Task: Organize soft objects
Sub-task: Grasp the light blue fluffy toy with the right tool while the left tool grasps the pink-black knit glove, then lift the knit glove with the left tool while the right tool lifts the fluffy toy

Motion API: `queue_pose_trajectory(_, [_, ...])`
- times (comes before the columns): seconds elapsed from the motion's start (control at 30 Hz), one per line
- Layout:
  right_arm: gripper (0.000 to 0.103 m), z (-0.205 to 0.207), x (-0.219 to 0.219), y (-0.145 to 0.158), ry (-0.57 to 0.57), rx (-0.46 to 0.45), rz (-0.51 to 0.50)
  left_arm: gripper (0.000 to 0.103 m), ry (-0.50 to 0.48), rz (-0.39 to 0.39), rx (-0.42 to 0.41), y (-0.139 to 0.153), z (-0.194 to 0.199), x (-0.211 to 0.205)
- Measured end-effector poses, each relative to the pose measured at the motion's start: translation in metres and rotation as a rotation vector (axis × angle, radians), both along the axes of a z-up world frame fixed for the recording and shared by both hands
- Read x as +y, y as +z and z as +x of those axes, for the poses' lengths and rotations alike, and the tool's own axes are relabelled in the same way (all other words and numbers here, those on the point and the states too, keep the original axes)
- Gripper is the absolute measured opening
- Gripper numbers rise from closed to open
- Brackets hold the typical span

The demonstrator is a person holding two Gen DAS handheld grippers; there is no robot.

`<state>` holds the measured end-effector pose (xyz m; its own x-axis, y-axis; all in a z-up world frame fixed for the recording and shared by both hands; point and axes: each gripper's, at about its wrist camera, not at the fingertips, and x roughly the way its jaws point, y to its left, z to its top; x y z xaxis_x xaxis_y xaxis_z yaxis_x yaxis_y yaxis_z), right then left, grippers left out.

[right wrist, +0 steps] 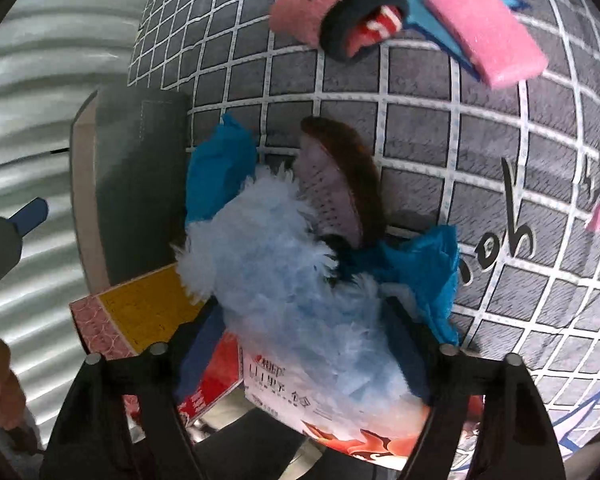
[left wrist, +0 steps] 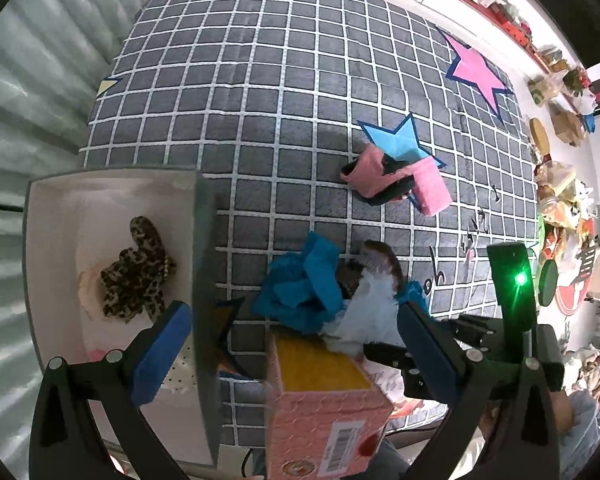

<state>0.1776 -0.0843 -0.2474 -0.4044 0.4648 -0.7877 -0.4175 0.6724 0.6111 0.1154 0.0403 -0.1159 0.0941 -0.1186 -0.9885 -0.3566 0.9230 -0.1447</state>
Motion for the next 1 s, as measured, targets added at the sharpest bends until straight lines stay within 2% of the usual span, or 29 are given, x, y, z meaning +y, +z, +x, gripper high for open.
queue_pose_trajectory(0.07, [0.057, 0.002, -0.005, -0.004, 0.005, 0.017, 0.006, 0.103, -0.006, 0.008, 0.009, -0.002, 0.007, -0.005])
queue_pose_trajectory(0.1, [0.053, 0.001, -0.006, -0.005, 0.012, 0.011, -0.003, 0.103, -0.011, 0.01, 0.015, -0.004, 0.011, -0.007])
queue_pose_trajectory(0.13, [0.043, 0.001, -0.008, -0.005, 0.016, 0.005, -0.007, 0.103, -0.019, 0.015, 0.022, -0.006, 0.017, -0.011])
queue_pose_trajectory(0.23, [0.032, 0.005, -0.02, -0.004, 0.005, -0.024, -0.008, 0.103, -0.06, 0.04, 0.041, -0.016, 0.038, -0.025])
queue_pose_trajectory(0.47, [0.031, 0.038, -0.076, 0.001, -0.154, -0.032, 0.013, 0.103, -0.187, 0.143, 0.096, -0.054, 0.095, -0.062])
queue_pose_trajectory(0.7, [0.031, 0.086, -0.176, 0.0, -0.41, -0.089, -0.092, 0.103, -0.25, 0.23, 0.141, -0.094, 0.133, -0.087])
queue_pose_trajectory(0.73, [0.033, 0.088, -0.195, 0.002, -0.434, -0.099, -0.108, 0.103, -0.25, 0.243, 0.148, -0.099, 0.136, -0.087])
queue_pose_trajectory(0.8, [0.049, 0.091, -0.212, 0.003, -0.465, -0.126, -0.132, 0.103, -0.243, 0.251, 0.164, -0.11, 0.139, -0.087])
queue_pose_trajectory(0.83, [0.074, 0.091, -0.216, 0.005, -0.465, -0.136, -0.137, 0.103, -0.239, 0.249, 0.17, -0.114, 0.14, -0.087])
queue_pose_trajectory(0.87, [0.086, 0.089, -0.218, 0.008, -0.464, -0.151, -0.143, 0.102, -0.237, 0.248, 0.176, -0.117, 0.14, -0.087])
queue_pose_trajectory(1.0, [0.086, 0.08, -0.199, 0.016, -0.41, -0.231, -0.15, 0.1, -0.249, 0.279, 0.18, -0.127, 0.146, -0.095])
